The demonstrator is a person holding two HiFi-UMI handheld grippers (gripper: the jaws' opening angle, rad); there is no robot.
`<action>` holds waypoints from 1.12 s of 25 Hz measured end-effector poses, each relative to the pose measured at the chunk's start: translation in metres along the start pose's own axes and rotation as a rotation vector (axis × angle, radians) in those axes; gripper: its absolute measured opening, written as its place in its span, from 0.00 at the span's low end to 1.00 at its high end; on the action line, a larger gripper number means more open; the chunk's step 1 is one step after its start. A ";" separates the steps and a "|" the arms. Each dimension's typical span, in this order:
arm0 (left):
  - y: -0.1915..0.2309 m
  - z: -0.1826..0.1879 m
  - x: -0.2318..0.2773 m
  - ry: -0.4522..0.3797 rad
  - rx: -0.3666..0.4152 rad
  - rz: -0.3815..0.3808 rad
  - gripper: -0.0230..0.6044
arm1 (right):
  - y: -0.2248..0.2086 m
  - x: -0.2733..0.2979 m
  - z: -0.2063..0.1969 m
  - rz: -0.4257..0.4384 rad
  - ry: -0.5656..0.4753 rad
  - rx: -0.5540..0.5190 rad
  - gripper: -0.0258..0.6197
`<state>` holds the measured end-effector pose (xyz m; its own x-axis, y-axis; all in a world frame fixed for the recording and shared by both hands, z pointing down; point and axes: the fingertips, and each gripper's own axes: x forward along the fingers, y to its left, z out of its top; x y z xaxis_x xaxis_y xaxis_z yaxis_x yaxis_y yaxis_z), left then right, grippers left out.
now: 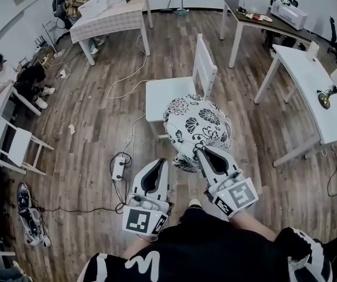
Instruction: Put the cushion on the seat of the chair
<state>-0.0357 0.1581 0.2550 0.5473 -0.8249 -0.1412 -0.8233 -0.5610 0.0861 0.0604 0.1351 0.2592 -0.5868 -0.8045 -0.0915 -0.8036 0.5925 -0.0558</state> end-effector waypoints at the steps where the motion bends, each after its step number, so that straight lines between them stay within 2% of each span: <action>1: 0.002 0.001 0.007 -0.005 -0.002 0.006 0.06 | -0.006 0.005 0.001 0.005 -0.001 -0.002 0.09; 9: 0.017 -0.009 0.055 -0.005 0.006 0.054 0.06 | -0.049 0.033 -0.003 0.050 0.002 0.009 0.09; 17: 0.018 -0.019 0.078 0.016 0.009 0.094 0.06 | -0.074 0.048 -0.009 0.087 0.011 0.037 0.09; 28: 0.051 -0.016 0.095 0.038 -0.019 0.139 0.06 | -0.078 0.089 -0.013 0.134 0.054 0.066 0.09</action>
<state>-0.0232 0.0502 0.2613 0.4335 -0.8967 -0.0894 -0.8889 -0.4418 0.1213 0.0697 0.0171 0.2681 -0.6945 -0.7178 -0.0493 -0.7103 0.6950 -0.1116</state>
